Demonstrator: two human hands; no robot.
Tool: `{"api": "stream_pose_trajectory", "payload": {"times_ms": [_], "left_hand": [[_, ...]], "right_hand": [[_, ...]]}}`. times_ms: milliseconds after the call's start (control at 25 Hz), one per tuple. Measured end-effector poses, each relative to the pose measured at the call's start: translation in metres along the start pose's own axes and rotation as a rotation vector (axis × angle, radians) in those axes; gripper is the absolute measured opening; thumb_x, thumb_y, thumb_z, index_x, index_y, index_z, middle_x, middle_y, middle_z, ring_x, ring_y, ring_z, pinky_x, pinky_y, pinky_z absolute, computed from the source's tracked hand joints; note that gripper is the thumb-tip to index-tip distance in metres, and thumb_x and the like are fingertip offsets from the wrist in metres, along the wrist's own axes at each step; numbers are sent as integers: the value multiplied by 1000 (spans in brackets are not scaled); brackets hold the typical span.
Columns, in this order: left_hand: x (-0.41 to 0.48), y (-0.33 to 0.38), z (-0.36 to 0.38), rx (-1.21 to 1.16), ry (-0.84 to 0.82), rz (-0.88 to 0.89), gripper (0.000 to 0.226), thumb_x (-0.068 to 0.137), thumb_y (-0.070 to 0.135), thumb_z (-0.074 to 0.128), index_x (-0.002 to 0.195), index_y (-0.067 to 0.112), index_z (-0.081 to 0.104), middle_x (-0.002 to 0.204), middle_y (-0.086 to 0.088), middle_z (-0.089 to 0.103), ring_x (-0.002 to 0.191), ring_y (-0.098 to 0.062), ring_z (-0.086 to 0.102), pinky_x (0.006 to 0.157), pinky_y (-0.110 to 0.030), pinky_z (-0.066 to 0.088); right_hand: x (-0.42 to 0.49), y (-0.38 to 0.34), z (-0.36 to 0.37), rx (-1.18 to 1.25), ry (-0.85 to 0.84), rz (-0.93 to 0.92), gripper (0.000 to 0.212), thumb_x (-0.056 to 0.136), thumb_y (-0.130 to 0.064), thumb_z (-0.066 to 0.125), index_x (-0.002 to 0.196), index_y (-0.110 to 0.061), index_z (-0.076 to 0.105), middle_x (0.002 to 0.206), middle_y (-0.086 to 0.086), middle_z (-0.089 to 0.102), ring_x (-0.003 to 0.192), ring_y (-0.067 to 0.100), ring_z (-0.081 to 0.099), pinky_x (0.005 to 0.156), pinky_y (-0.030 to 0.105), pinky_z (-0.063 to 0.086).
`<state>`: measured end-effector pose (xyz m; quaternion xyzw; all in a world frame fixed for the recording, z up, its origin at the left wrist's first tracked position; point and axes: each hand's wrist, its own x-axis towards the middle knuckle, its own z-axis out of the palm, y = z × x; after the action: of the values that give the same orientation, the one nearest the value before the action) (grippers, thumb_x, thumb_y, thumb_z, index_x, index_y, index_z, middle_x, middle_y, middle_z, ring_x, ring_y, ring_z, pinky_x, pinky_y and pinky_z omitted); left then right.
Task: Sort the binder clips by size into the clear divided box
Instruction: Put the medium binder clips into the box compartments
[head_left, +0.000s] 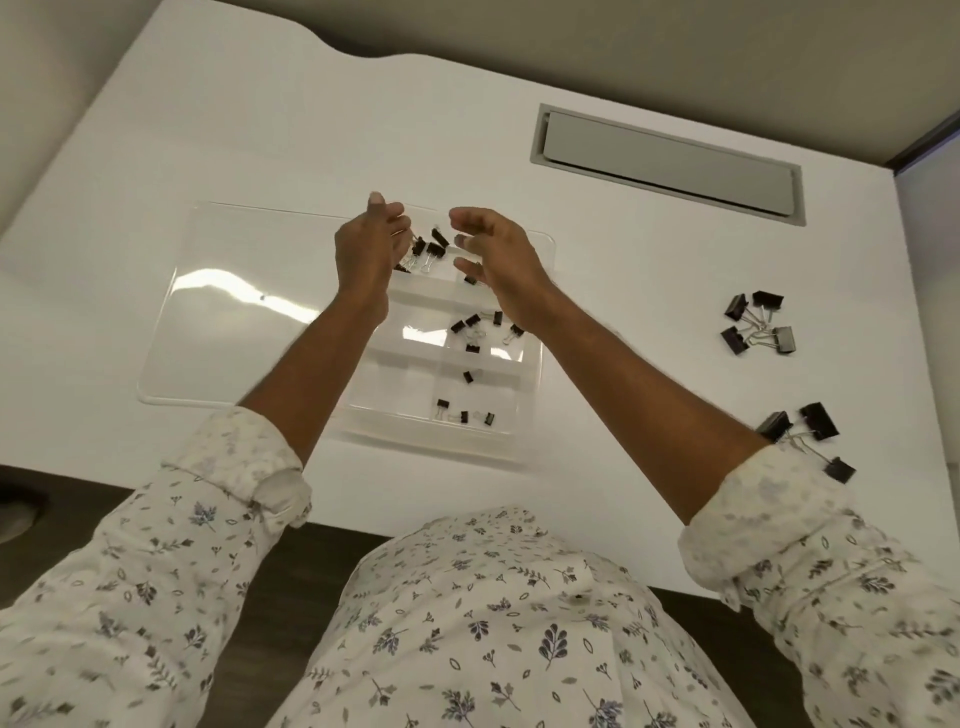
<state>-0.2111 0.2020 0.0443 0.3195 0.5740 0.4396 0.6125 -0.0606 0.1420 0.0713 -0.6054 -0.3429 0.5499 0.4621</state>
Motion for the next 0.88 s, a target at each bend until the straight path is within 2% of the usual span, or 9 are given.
{"api": "stream_pose_trajectory", "payload": {"times_ms": [160,320,520,680,800,880], "left_hand": [[-9,-13,1,121,-44,74,36,105,44,49,108,18,74,105,-1,77,100,-14,73,97,-32,58],[-32,-30,15,260,-141,176,33,101,49,52,107,26,75,106,5,77,107,-13,70,103,-40,53],[-76,-51,52,427,-323,299,36,103,46,54,122,22,72,106,13,73,101,-3,66,95,-24,52],[-117,-77,88,499,-485,330,31,103,39,57,124,20,70,112,15,71,97,17,61,86,-4,45],[-143,-98,113,553,-588,361,28,102,33,60,124,20,70,119,11,72,105,5,65,88,-8,47],[-158,-113,131,582,-640,362,26,101,31,62,123,20,70,120,11,72,107,-1,66,90,-15,49]], "right_hand": [[-20,19,-18,-62,95,-47,44,91,9,41,121,-10,67,124,1,67,114,14,62,99,32,56],[-51,39,-39,-66,179,-59,46,89,11,37,116,-9,70,123,6,70,119,20,64,98,32,57],[-102,63,-72,-51,291,-79,37,95,7,42,115,-8,70,119,6,72,114,20,67,98,31,57],[-147,82,-116,-8,460,-87,27,98,0,50,113,-8,71,118,8,72,109,19,68,100,33,57],[-186,105,-157,-18,614,-64,23,96,-9,57,108,-19,74,113,4,74,113,23,66,103,40,55],[-213,125,-185,-89,746,-39,20,97,-15,60,108,-26,73,113,-5,73,111,15,66,104,39,53]]}}
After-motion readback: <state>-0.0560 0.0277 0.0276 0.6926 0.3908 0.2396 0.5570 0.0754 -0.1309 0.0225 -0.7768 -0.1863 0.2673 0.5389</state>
